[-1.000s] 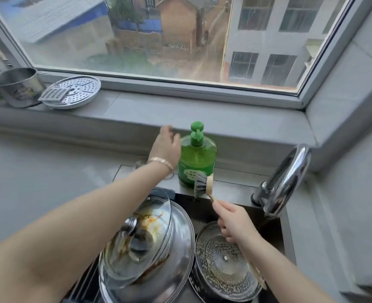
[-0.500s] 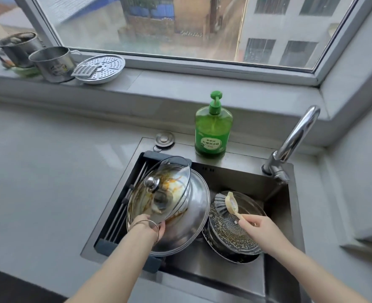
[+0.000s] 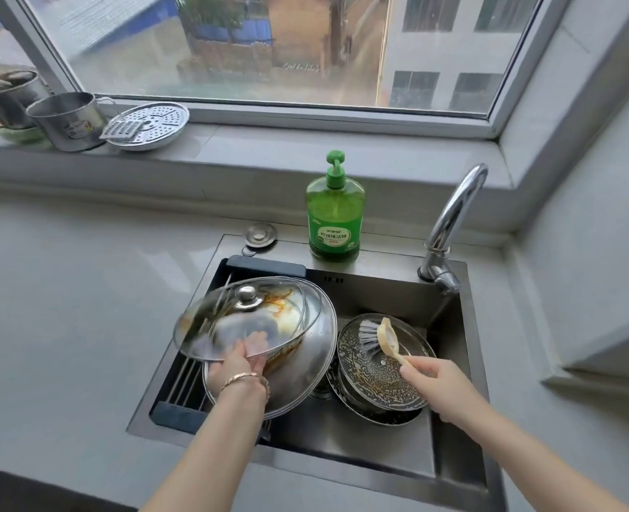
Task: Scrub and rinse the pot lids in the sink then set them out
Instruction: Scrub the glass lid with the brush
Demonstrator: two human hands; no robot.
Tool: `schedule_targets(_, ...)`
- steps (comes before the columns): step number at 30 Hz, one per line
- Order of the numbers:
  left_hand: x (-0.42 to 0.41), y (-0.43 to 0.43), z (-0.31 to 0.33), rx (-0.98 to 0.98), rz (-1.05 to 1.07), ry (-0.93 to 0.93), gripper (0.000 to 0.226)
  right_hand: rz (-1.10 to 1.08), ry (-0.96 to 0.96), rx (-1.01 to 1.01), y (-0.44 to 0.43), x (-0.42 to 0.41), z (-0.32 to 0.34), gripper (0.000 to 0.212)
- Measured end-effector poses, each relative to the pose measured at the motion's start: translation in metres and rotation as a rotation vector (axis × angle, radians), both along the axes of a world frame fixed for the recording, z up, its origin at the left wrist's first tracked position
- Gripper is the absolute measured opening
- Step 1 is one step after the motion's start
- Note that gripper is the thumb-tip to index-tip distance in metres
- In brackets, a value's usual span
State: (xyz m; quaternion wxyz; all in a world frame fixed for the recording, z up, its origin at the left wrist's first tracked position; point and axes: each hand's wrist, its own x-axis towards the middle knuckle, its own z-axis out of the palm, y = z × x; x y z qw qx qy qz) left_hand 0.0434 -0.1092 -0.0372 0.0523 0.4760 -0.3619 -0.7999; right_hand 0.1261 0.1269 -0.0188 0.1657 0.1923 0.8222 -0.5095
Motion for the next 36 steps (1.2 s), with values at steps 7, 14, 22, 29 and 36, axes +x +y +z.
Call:
schedule_targets(7,0.027,-0.008,0.041,-0.367,-0.353,0.288,0.015,-0.051,0.105,0.096,0.016,0.016,0.008,0.026)
schedule_targets(14,0.034,0.029,0.067,-0.301,-0.481,0.347,0.022,0.141,0.192,0.099,-0.019,0.033,0.023,0.041)
schedule_targets(22,0.036,0.066,0.064,-0.23,-0.549,0.216,0.027,0.023,0.284,0.232,-0.014,0.048,0.013,0.042)
schedule_targets(29,0.035,0.076,0.053,-0.2,-0.58,0.142,0.039,-0.004,0.321,0.175,-0.018,0.057,0.012,0.022)
schedule_targets(36,0.035,0.082,0.052,-0.224,-0.608,0.124,0.041,0.213,0.326,0.292,-0.022,0.062,0.01,0.037)
